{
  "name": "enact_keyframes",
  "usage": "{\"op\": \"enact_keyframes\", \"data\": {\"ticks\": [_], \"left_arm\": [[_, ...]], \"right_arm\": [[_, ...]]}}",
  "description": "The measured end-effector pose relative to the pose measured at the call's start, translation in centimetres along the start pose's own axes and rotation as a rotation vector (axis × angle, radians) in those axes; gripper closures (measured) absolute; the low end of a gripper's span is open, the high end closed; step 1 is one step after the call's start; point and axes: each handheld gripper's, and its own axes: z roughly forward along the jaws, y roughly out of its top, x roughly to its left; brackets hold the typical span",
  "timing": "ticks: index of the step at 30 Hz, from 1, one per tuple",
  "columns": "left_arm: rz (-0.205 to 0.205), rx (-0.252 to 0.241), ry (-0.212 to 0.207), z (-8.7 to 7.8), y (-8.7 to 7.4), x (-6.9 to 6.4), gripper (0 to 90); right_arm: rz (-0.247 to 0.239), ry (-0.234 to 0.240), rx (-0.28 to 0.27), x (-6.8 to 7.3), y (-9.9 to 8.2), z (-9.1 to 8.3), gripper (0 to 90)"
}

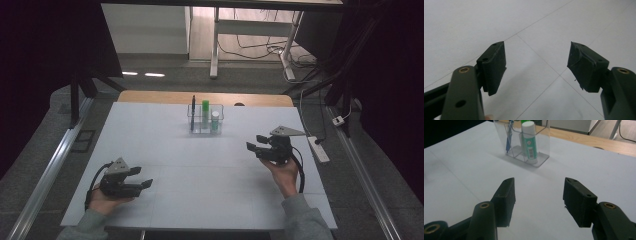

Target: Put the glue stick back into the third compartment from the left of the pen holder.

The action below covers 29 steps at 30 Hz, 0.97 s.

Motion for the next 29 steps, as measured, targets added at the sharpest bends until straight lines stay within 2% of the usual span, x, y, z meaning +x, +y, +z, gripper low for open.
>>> {"op": "enact_keyframes", "data": {"ticks": [10, 17, 22, 29], "left_arm": [[-0.006, 0.001, 0.001, 0.1, -0.1, 0.1, 30.5], [-0.004, 0.001, 0.005, 0.1, 0.0, 0.2, 30.4], [-0.004, 0.001, 0.01, 0.2, 0.0, 0.2, 30.2], [-0.009, -0.006, 0.013, 0.1, 0.0, 0.3, 30.0]], "right_arm": [[-0.029, -0.023, 0.067, 0.5, -2.7, -3.3, 36.5], [-0.012, -0.022, 0.09, 0.4, -4.4, -4.8, 33.5], [-0.003, -0.024, 0.095, 0.3, -5.2, -5.2, 32.6], [-0.031, -0.029, 0.097, 0.6, -5.1, -5.0, 31.5]]}}
